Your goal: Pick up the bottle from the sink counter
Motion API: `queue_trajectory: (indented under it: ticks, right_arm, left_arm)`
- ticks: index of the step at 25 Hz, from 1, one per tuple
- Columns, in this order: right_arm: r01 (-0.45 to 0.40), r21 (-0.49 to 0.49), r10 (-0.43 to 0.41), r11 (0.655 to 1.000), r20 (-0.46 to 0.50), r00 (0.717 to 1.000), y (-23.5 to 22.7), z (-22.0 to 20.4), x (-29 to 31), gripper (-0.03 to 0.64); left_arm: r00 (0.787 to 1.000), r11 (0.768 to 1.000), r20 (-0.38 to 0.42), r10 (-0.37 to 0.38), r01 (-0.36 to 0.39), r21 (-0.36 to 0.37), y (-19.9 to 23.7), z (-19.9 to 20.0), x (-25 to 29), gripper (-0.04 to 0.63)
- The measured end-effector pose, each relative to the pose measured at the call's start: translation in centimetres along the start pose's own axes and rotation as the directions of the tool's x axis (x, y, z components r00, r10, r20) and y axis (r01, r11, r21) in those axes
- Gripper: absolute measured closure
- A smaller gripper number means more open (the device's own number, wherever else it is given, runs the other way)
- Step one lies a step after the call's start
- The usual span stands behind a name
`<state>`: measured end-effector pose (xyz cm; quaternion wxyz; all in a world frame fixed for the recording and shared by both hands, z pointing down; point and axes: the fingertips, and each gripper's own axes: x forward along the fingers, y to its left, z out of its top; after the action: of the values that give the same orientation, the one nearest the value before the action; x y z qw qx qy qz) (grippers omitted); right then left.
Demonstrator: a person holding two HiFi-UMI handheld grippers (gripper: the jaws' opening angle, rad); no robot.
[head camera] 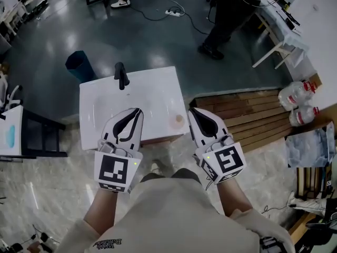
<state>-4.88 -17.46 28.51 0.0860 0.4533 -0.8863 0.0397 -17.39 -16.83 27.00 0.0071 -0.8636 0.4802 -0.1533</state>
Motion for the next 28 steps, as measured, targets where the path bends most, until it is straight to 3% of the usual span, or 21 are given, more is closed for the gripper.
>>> queue_trajectory:
  ticks: [3, 9, 12, 19, 20, 22, 23, 28]
  right_arm:
    - [0.012, 0.005, -0.012, 1.0, 0.0, 1.0, -1.0, 0.2, 0.5, 0.62]
    - [-0.08, 0.001, 0.08, 0.997, 0.03, 0.996, -2.7, 0.6, 0.4, 0.62]
    - [-0.088, -0.007, 0.088, 0.996, 0.022, 0.996, -4.2, 0.3, 0.5, 0.62]
    - [-0.112, 0.054, 0.107, 0.992, 0.083, 0.991, -7.1, 0.0, 1.9, 0.617]
    - [-0.123, 0.057, 0.118, 0.991, 0.085, 0.989, -7.0, -0.2, 2.2, 0.601]
    - [-0.155, 0.059, 0.15, 0.986, 0.089, 0.985, -6.5, -0.7, 3.1, 0.47]
    - [-0.172, 0.056, 0.167, 0.984, 0.089, 0.982, -6.1, -1.0, 3.6, 0.44]
    - [-0.225, 0.033, 0.222, 0.974, 0.061, 0.973, -4.9, -4.4, 6.1, 0.356]
  left_arm:
    - [1.0, 1.0, -0.006, -0.006, 0.006, 0.006, 0.0, 0.2, 0.8, 0.584]
    - [0.999, 1.0, -0.049, 0.002, -0.002, -0.01, -1.2, -0.6, 3.4, 0.584]
    - [0.999, 1.0, -0.053, 0.005, -0.004, 0.006, -1.9, -0.6, 4.9, 0.584]
    - [0.994, 0.997, -0.101, 0.05, -0.055, -0.047, -1.9, -2.2, 7.1, 0.584]
    - [0.993, 0.996, -0.105, 0.057, -0.063, -0.055, -1.8, -2.5, 7.4, 0.584]
    - [0.992, 0.994, -0.105, 0.066, -0.075, -0.079, -1.5, -2.9, 7.9, 0.584]
    - [0.992, 0.993, -0.104, 0.069, -0.078, -0.09, -1.3, -3.1, 8.1, 0.584]
    - [0.989, 0.993, -0.122, 0.079, -0.088, -0.075, -0.7, -4.4, 9.2, 0.584]
